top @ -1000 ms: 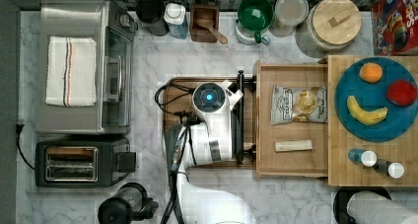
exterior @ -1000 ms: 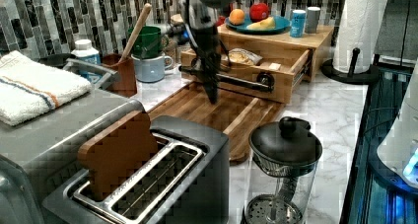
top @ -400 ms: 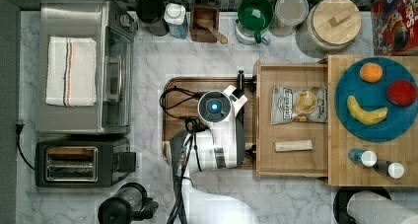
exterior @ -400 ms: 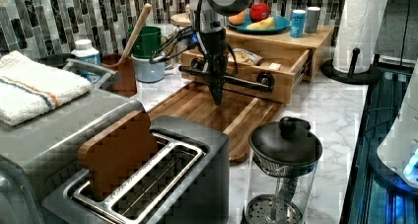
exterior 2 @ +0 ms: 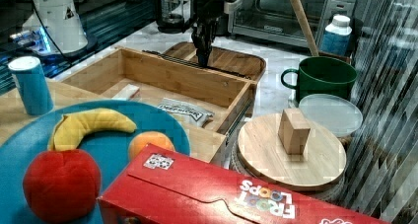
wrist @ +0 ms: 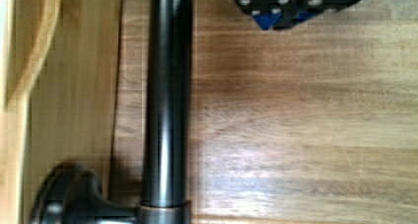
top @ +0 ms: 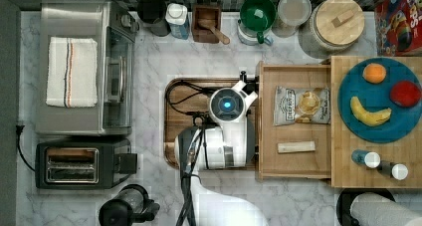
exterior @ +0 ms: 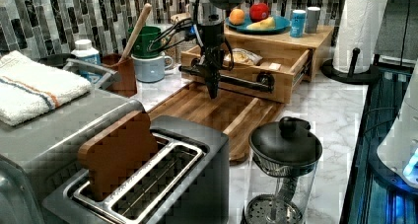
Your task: Close the drawer.
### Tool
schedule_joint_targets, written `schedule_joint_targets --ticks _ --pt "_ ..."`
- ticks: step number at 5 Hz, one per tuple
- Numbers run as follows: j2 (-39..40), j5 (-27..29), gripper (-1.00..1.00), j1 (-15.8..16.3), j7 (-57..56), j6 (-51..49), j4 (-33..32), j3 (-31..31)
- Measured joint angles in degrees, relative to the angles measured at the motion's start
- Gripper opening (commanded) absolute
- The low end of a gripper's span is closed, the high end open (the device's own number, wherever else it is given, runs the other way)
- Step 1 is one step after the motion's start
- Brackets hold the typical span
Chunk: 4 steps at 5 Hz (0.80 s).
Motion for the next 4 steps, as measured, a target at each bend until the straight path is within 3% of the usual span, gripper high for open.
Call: schedule_joint_targets --ticks 1,4 --pt "0.5 0.4 -1.0 -2.5 -3.3 -1.0 1.0 -0.3" --pt "0.6 0.8 -1.0 -4.0 -12.7 0.1 1.3 -3.7"
